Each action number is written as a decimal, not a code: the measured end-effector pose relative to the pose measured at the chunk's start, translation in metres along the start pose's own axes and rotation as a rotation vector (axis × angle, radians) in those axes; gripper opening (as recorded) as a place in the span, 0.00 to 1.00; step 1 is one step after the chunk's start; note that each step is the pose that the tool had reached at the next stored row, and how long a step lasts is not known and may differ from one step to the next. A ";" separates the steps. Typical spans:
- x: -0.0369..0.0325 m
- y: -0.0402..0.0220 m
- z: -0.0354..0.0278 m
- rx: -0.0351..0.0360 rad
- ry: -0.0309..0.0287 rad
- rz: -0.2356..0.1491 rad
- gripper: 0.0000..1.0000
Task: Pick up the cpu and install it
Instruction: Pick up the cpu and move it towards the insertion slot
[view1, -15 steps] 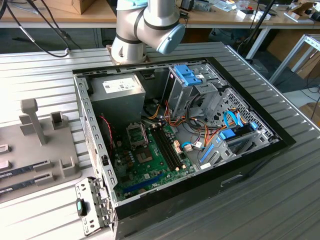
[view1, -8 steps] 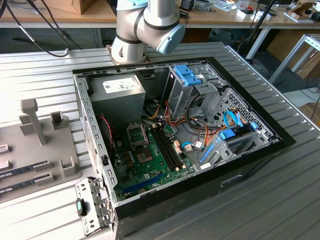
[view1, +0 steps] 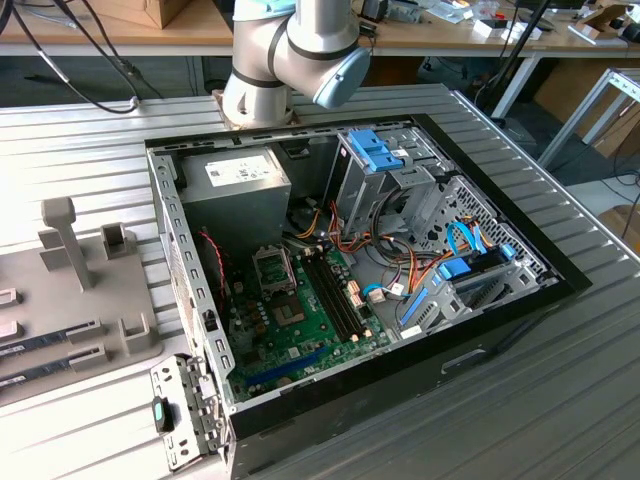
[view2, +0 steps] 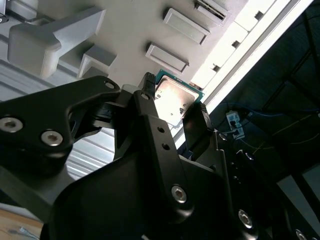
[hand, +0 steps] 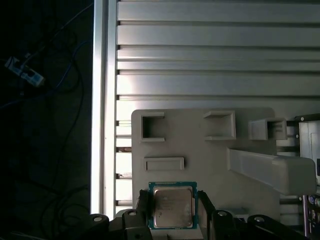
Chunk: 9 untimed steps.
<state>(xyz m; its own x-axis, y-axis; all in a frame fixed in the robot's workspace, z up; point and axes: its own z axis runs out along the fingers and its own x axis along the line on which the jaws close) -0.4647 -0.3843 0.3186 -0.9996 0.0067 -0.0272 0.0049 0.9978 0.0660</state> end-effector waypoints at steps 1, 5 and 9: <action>0.0000 0.0000 -0.0002 -0.0002 0.0000 0.000 0.47; 0.0000 0.0001 -0.0012 -0.0009 0.0000 0.000 0.47; -0.0001 0.0001 -0.0020 -0.0014 0.0000 0.000 0.47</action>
<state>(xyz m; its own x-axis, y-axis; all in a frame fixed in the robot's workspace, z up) -0.4647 -0.3843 0.3206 -0.9996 0.0067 -0.0272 0.0048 0.9977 0.0674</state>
